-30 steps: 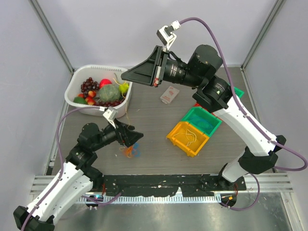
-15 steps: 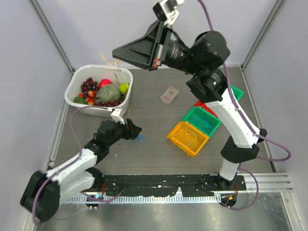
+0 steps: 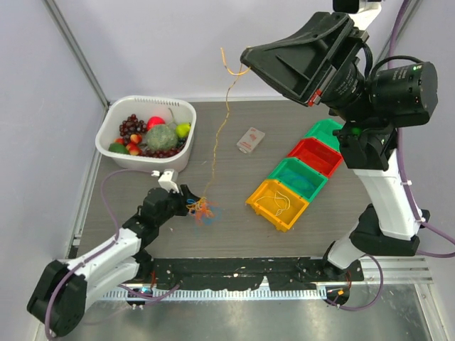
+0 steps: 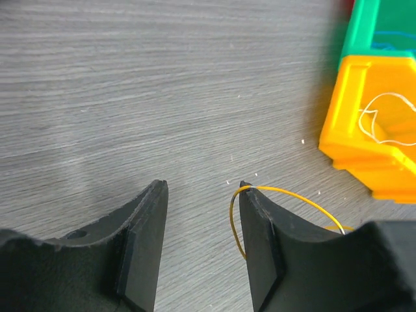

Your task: Untangle the cables

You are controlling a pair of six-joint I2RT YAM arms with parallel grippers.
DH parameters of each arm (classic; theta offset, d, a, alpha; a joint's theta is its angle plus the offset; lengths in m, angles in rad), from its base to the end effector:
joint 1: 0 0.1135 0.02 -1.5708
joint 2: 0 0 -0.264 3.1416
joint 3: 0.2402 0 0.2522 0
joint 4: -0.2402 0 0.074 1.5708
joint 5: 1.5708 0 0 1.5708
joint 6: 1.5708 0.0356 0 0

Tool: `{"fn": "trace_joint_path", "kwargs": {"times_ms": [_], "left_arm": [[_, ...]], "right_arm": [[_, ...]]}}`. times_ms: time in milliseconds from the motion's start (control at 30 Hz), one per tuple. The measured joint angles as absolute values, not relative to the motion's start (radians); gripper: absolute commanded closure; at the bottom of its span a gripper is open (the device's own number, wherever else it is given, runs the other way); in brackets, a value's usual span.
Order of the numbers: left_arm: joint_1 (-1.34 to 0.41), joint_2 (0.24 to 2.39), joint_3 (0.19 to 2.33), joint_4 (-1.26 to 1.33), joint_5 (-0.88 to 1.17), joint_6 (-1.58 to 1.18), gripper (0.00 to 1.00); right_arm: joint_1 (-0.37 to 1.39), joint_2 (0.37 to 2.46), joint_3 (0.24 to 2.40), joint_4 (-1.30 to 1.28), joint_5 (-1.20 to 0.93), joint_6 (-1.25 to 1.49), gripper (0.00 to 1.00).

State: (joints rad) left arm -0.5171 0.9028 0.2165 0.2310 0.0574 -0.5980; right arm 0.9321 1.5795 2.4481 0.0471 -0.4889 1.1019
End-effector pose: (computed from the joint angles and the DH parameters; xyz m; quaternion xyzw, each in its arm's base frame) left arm 0.1575 -0.0919 0.1638 -0.0191 0.8480 -0.3006 0.4361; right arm 0.1052 0.1697 0.6869 -0.2019 0.3305 0.8223 0.4169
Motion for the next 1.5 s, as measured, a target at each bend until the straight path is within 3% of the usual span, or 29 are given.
{"fn": "trace_joint_path", "kwargs": {"times_ms": [100,167,200,500,633,800,967,1067,1100,1133,1200,1267,1500], "left_arm": [[-0.517,0.800,0.207,0.184,0.049,-0.625,0.64],[-0.517,0.709,0.206,0.137,0.046,-0.653,0.84],[-0.517,0.663,0.206,0.116,0.043,-0.672,1.00],[-0.516,0.340,0.279,-0.337,-0.128,-0.848,1.00],[-0.516,0.257,0.431,-0.513,-0.209,-0.875,1.00],[-0.516,0.298,0.714,-0.626,-0.231,-0.839,1.00],[-0.515,0.504,1.029,-0.667,-0.133,-0.759,1.00],[-0.515,0.635,1.185,-0.680,-0.068,-0.723,1.00],[-0.515,0.679,1.240,-0.688,-0.051,-0.715,1.00],[-0.515,0.718,1.287,-0.692,-0.035,-0.706,1.00],[-0.515,0.773,1.355,-0.705,-0.012,-0.699,1.00],[-0.515,0.802,1.391,-0.720,-0.001,-0.700,1.00],[-0.515,0.831,1.405,-0.728,0.035,-0.760,1.00]], "right_arm": [[0.928,1.570,2.439,0.044,-0.482,1.063,0.99],[0.927,1.564,2.415,0.033,-0.472,1.037,0.99],[0.927,1.562,2.400,0.020,-0.466,1.021,0.99],[0.927,1.529,2.308,-0.216,-0.332,0.796,0.99],[0.926,1.430,2.121,-0.276,-0.261,0.691,0.99],[0.926,1.297,1.738,-0.318,-0.157,0.596,0.99],[0.925,1.331,1.409,-0.401,-0.105,0.518,0.98],[0.925,1.406,1.275,-0.471,-0.111,0.477,0.89],[0.925,1.435,1.248,-0.508,-0.118,0.461,0.76],[0.925,1.452,1.232,-0.532,-0.120,0.450,0.70],[0.925,1.467,1.226,-0.582,-0.128,0.422,0.45],[0.925,1.453,1.235,-0.601,-0.132,0.394,0.36],[0.921,1.325,1.333,-0.622,-0.108,0.348,0.33]]}}
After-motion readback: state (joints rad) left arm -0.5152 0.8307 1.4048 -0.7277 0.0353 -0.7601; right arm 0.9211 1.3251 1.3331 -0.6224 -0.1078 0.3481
